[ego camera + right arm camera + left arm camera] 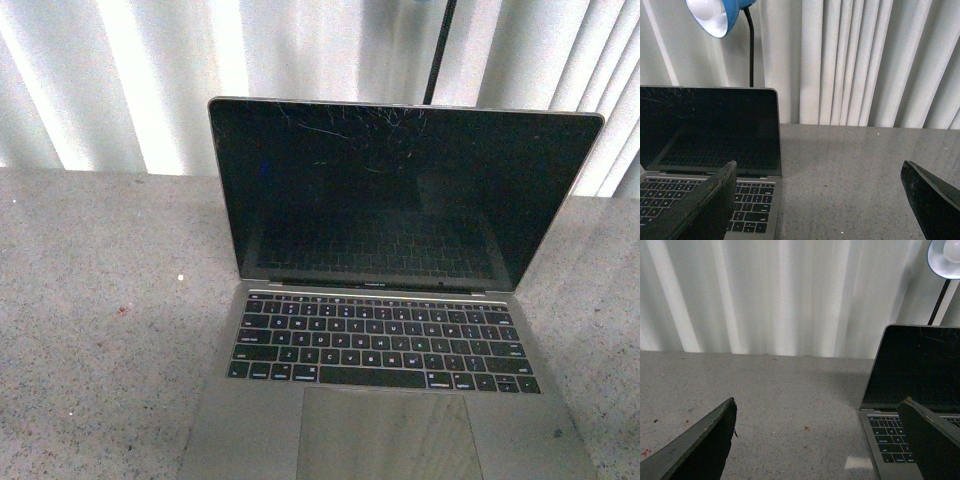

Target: Close laptop

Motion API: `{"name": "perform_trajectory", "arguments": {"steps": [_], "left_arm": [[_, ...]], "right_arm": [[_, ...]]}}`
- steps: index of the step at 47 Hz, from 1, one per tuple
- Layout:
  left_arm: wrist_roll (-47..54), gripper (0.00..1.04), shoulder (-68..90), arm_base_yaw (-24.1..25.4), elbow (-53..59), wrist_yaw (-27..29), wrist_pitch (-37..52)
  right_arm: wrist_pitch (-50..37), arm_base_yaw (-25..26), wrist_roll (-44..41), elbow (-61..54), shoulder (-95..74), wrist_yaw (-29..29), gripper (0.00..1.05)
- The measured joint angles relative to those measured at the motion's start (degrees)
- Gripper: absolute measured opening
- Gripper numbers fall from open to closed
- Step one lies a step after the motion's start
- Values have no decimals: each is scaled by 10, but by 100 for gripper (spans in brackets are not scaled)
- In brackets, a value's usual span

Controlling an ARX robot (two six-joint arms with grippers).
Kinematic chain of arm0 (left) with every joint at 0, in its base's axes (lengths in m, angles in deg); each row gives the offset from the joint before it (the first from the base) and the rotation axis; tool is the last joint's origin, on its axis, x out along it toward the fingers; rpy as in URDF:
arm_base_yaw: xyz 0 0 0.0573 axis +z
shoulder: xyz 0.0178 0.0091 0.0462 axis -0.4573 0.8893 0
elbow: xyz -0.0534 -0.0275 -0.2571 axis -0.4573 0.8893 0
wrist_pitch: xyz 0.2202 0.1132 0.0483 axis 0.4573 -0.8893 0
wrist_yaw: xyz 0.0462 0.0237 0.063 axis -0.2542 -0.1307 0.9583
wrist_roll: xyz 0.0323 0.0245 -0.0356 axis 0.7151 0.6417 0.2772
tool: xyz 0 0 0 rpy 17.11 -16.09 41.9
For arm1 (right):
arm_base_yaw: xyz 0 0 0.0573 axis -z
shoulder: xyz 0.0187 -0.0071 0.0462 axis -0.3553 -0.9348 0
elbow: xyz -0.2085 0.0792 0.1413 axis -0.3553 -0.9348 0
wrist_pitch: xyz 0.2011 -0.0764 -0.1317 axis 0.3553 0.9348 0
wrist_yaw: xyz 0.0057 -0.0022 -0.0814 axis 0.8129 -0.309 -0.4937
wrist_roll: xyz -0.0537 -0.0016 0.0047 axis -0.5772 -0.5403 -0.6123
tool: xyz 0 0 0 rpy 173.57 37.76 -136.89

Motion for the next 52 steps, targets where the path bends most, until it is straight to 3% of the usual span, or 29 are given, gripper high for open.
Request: {"name": "perform_trajectory", "arguments": {"steps": [52], "left_arm": [[0, 98, 0, 0, 0, 0, 0]], "right_arm": [[0, 0, 0, 0, 0, 0, 97]]}}
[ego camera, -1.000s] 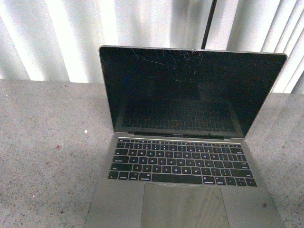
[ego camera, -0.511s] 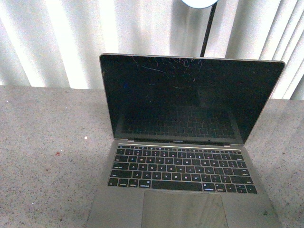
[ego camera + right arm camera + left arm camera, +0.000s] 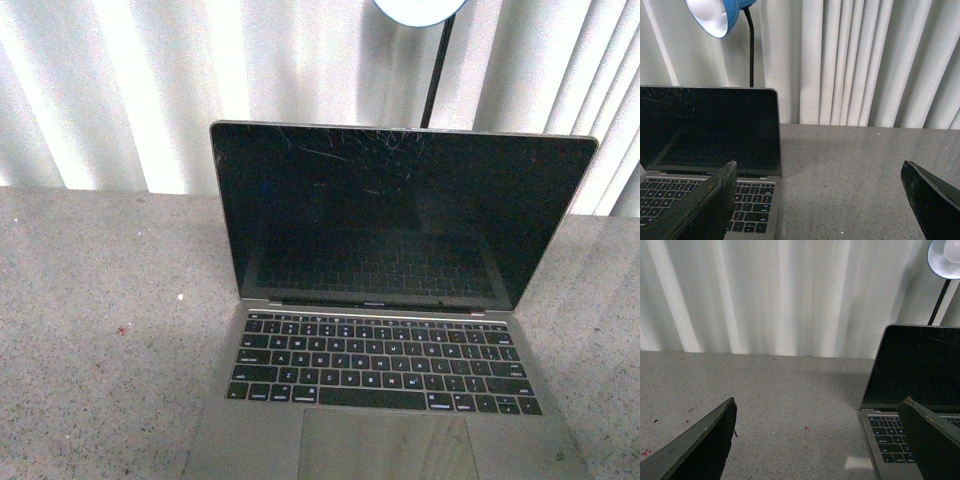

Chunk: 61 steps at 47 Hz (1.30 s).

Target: Close laptop

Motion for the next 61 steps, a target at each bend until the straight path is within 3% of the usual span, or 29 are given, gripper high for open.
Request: {"name": "perform_trajectory", "arguments": {"steps": [20, 22, 27, 30, 42, 52, 61], "left_arm": [[0, 98, 0, 0, 0, 0, 0], [-3, 98, 5, -4, -2, 7, -7], [-86, 98, 106, -54, -60, 173, -164], [-128, 98, 153, -63, -64, 191, -178], [-146, 98, 251, -71, -64, 176, -14], [-91, 98, 417, -37, -80, 106, 201], [10, 98, 592, -14, -171, 3, 351]], "right_arm": [[0, 0, 0, 0, 0, 0, 97], [2, -5, -7, 0, -3, -25, 97], [-26, 4, -24, 0, -31, -52, 97], [-77, 34, -30, 0, -70, -23, 97], [-307, 119, -60, 11, -272, 73, 97], [-510, 169, -92, 97, -526, 146, 97], [-529, 176, -137, 227, -735, 192, 97]]}}
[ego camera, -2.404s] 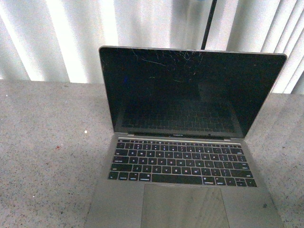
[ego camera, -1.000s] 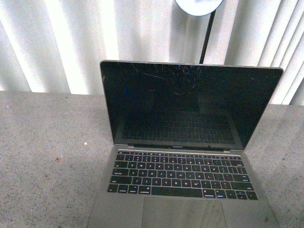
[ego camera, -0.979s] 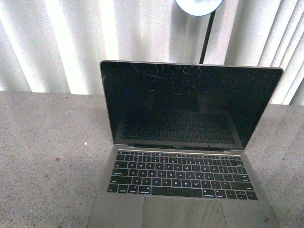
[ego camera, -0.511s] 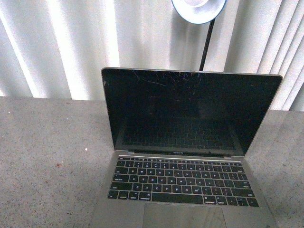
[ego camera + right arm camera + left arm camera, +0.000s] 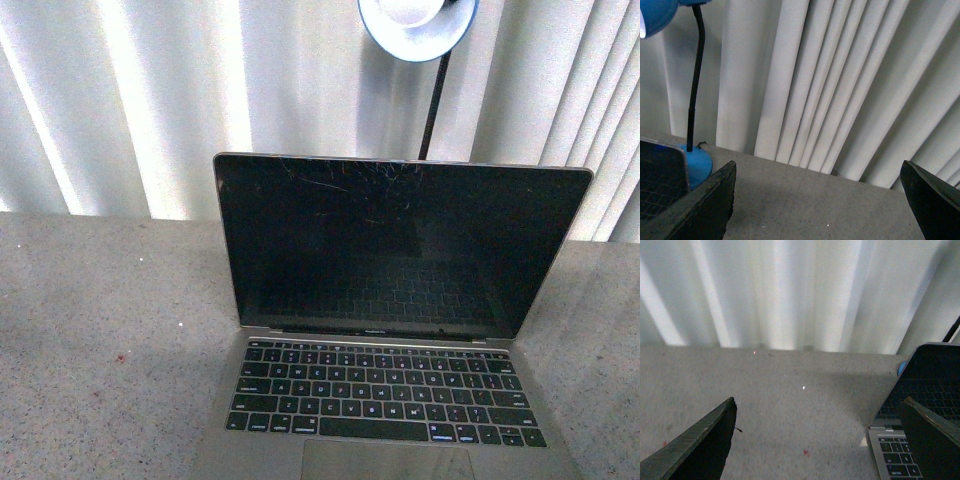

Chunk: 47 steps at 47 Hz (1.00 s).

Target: Close laptop

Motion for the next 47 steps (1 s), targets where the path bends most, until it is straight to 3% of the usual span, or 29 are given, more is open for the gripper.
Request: {"name": "perform_trajectory", "arguments": {"steps": [9, 16, 32, 47], "left_arm": [[117, 98, 97, 10, -103, -91, -19], [221, 98, 150, 7, -191, -120, -68], [558, 98, 261, -32, -413, -129, -236], [738, 98, 360, -65, -596, -92, -416]], "right_arm": [[33, -7, -73, 130, -129, 24, 97], [72, -15, -140, 222, -177, 69, 97], [249, -40, -374, 400, -224, 187, 97], [429, -41, -576, 511, -278, 233, 97]]}}
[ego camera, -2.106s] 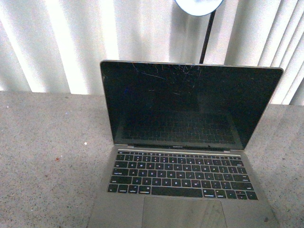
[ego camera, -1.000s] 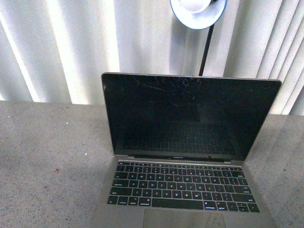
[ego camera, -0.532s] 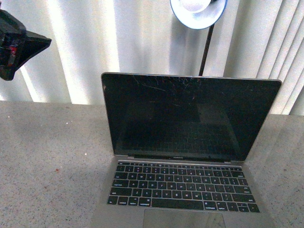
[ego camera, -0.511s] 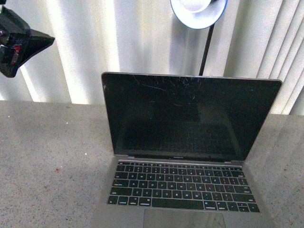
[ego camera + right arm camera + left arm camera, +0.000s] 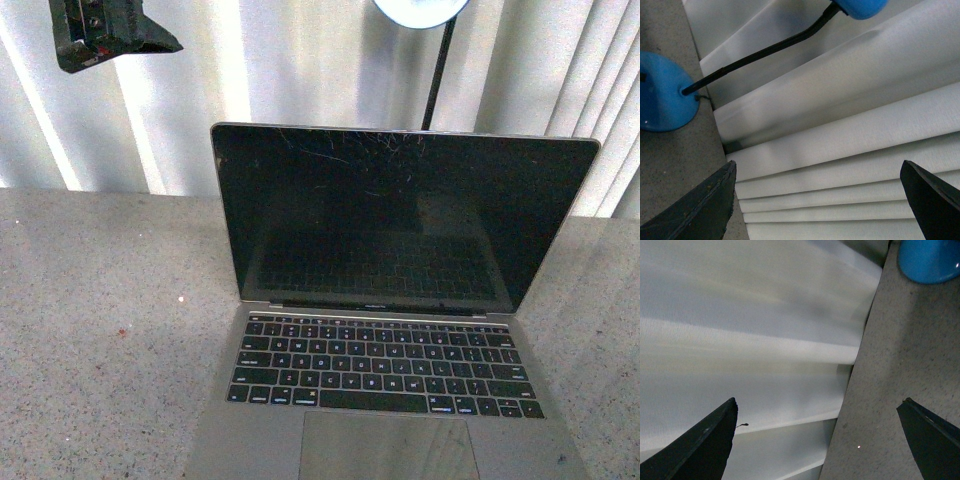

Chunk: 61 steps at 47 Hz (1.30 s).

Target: Close laptop

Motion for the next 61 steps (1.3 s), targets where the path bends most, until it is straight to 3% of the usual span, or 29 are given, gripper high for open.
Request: {"name": "perform_trajectory", "arguments": {"steps": [16, 38, 61], "left_arm": [[66, 98, 115, -32, -189, 95, -191], [48, 98, 153, -45, -236, 147, -271], [27, 98, 164, -57, -232, 147, -257]], "right_arm": [[174, -24, -118, 104, -59, 0, 97], [381, -53, -183, 225, -125, -49, 97], [384, -91, -172, 250, -143, -59, 96]]}}
